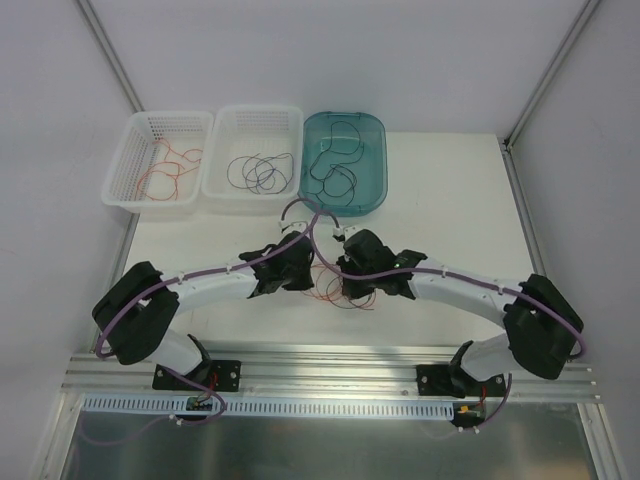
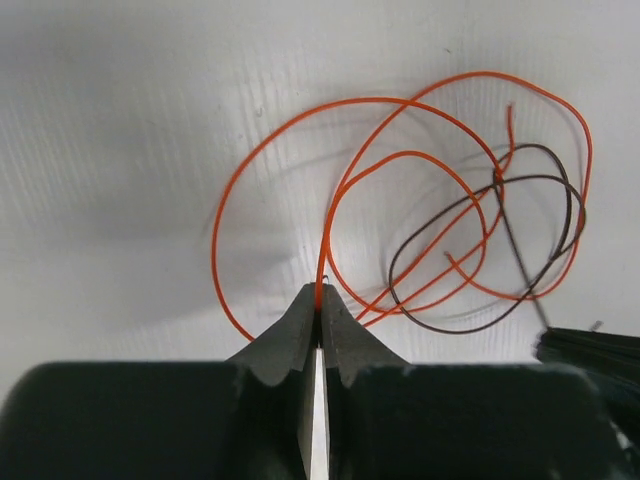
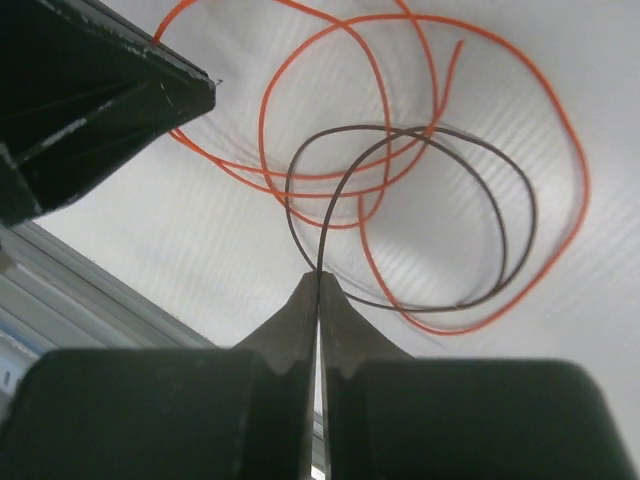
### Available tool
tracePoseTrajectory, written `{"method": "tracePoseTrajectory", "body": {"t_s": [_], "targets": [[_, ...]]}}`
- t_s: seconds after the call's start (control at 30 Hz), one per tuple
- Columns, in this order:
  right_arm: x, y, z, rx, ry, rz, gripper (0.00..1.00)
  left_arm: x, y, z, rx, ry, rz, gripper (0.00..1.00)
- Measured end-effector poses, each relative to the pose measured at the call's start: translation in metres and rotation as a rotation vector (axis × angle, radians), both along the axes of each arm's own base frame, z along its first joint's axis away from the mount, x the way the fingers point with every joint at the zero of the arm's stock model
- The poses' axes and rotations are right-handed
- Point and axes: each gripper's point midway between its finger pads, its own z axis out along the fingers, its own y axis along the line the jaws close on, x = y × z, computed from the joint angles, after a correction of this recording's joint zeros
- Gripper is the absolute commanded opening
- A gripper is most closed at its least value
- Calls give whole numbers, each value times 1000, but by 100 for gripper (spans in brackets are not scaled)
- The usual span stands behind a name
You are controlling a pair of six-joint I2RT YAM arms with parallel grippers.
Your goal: Untangle the cables
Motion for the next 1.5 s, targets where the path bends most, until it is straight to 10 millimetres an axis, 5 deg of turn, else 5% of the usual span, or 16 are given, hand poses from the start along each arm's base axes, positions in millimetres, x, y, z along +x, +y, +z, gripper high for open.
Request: {"method": "tracePoseTrajectory", "body": {"t_s": [0.23, 0.5, 0.7, 0.9, 1.03, 1.17, 1.3, 1.5], "targets": [[14, -46, 60, -18, -192, -65, 1, 11, 28, -9, 86, -24, 60, 0], [44, -165, 141, 7, -415, -431, 1, 24, 119, -9, 144, -22, 284, 0], [28, -236, 205, 10, -596, -661, 1, 30, 162, 17, 140, -103, 416, 0], [4, -274, 256, 52, -765, -803, 1, 28, 191, 44, 147, -181, 508, 0], [-2, -274, 263, 80, -787, -794, 1, 27, 194, 61, 117, -236, 514, 0], [9, -248, 248, 91, -702, -683, 1, 24, 185, 59, 93, -210, 470, 4], [22, -222, 221, 79, -583, -584, 1, 19, 172, 50, 72, -152, 401, 18], [29, -200, 208, 101, -500, -500, 1, 7, 153, 43, 13, -83, 298, 50]]}}
